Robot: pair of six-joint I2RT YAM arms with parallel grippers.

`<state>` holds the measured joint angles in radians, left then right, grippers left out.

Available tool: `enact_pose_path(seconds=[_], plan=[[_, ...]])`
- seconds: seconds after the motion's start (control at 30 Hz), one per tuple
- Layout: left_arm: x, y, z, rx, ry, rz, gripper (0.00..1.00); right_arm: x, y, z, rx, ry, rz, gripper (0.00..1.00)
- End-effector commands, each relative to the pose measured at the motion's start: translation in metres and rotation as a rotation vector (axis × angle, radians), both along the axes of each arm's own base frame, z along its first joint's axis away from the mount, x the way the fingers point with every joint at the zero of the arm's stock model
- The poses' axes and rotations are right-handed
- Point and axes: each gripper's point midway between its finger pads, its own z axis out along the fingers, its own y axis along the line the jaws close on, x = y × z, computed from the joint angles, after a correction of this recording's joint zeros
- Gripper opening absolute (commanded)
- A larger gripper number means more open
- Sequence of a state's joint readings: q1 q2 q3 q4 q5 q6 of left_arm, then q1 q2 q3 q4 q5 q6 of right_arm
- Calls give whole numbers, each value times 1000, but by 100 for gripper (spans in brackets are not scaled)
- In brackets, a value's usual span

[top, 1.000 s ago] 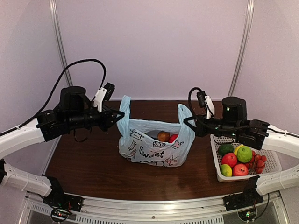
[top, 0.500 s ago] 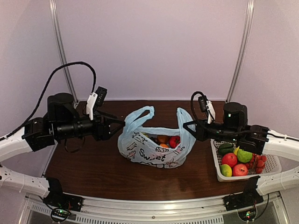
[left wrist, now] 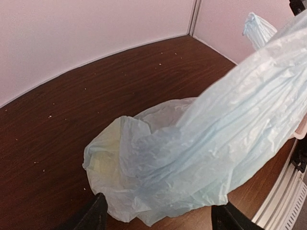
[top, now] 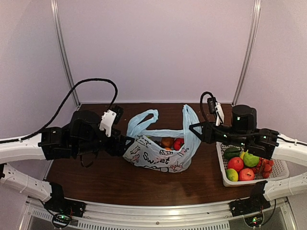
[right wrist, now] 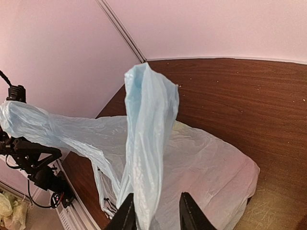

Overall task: Untie the knot of the plastic bag and take out the fruit
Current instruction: Place the takeout bag at the center of the board, then open the bag opening for the takeout bag.

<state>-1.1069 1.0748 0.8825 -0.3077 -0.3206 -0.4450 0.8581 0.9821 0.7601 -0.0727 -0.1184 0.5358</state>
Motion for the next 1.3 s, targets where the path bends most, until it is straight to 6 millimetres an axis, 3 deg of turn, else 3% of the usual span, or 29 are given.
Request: enact_pose_path(seconds=[0.0, 0.27, 0.4, 0.53, 0.67, 0.77, 0.9, 1.03, 1.27], plan=[[8, -7, 3, -10, -31, 25, 67, 0, -20, 19, -30, -30, -72, 32], [6, -8, 4, -29, -47, 5, 38, -9, -53, 47, -184, -84, -112, 60], [5, -3, 9, -58, -66, 11, 30, -20, -44, 61, -242, -100, -10, 71], [3, -6, 13, -78, -70, -9, 30, -26, -28, 80, -282, -120, 88, 75], [4, -10, 15, -75, -67, -13, 31, -38, -6, 100, -270, -165, 182, 77], [8, -11, 14, -62, -72, 3, 37, -52, 15, 108, -258, -185, 266, 67], [12, -15, 14, -45, -74, 9, 35, -63, 44, 101, -273, -189, 338, 58], [10, -21, 13, -36, -75, -23, 28, -70, 68, 87, -321, -186, 374, 56], [8, -19, 13, -56, -84, -30, 8, -51, 87, 58, -446, -151, 277, 53]])
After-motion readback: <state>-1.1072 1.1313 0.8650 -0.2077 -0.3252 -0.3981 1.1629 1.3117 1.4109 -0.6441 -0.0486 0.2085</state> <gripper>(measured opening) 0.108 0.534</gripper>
